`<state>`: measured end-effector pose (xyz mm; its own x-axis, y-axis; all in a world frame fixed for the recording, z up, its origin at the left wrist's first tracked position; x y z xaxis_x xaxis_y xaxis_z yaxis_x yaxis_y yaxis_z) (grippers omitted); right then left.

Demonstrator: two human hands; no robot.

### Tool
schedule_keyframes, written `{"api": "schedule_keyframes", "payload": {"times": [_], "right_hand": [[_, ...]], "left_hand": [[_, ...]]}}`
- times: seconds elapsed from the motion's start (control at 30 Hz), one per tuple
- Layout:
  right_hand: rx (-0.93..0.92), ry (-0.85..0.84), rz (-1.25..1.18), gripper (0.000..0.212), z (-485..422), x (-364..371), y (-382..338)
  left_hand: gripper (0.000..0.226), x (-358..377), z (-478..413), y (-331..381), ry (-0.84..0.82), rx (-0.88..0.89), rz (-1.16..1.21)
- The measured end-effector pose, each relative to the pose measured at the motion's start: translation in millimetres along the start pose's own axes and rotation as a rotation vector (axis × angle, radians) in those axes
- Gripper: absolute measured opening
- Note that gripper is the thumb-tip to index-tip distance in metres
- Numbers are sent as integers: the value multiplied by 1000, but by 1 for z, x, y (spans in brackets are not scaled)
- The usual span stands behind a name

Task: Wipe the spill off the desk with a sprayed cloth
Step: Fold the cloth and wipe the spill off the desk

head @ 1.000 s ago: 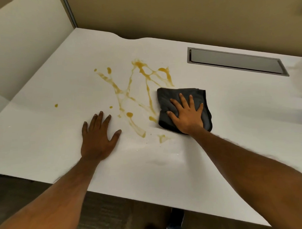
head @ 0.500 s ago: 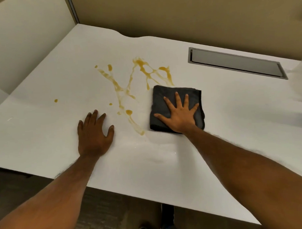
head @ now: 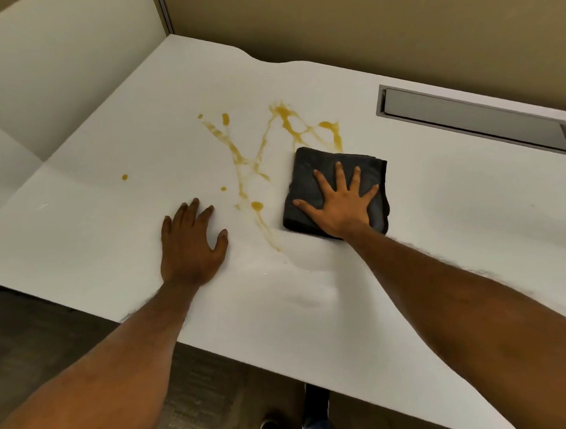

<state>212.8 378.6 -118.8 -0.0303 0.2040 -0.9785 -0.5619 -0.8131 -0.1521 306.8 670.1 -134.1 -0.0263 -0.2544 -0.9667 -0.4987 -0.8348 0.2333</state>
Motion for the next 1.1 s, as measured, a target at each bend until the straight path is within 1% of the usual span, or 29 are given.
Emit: {"api": "schedule_keyframes", "payload": {"times": [0.03,0.1,0.17,0.2,0.27,0.33,0.4,0.47,0.53,0.63,0.73,0.87,0.93,1.03,1.1], "right_hand": [[-33,-13,8,101,-3,2,-16],[-169,-29,43,98,6,8,-42],[-306,-10,71,88,31,17,-43],[-343,16,66,82,44,20,-33],[-347,58,43,76,61,21,-3],[-293,58,57,78,54,16,12],[-197,24,45,85,31,8,-2],[-153,-9,44,93,18,5,-31],[-195,-7,56,95,25,9,-43],[-323,81,45,87,66,28,-23],[-315,79,20,85,59,24,-15],[-226,15,49,93,19,10,-44],[-261,21,58,93,25,14,-46],[-382,45,41,85,57,23,-28],[-370,50,24,82,60,20,-18]], "left_hand": [[65,0,0,0,-1,-2,-3],[65,-1,1,-1,-3,-1,3],[64,-1,1,-2,-6,4,9],[64,-1,0,-2,-6,4,8],[64,-1,1,-2,-5,-2,6],[64,0,1,-2,5,-3,3],[64,0,0,-1,12,0,-7],[64,-1,0,-1,8,-4,-10],[64,-2,0,-2,0,3,-16],[65,-3,0,-2,-15,1,-26],[66,-4,0,1,-34,-5,-37],[66,-4,-2,-2,-30,-6,-41],[66,-4,-1,-2,-34,0,-47],[67,-5,-2,-3,-36,-5,-40],[67,-3,-1,0,-49,6,-44]]}}
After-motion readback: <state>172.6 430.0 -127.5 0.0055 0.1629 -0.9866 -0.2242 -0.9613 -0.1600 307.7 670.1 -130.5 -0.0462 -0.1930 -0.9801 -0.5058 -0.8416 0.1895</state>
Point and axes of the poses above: each hand's wrist, its own z-axis away from the middle knuckle, its own x-axis out of the palm, y = z × x, the point moved 1 cm from there along -z, towards the middle knuckle, and after that the axes turned 2 degrees about -z, right-handed, at the moved point
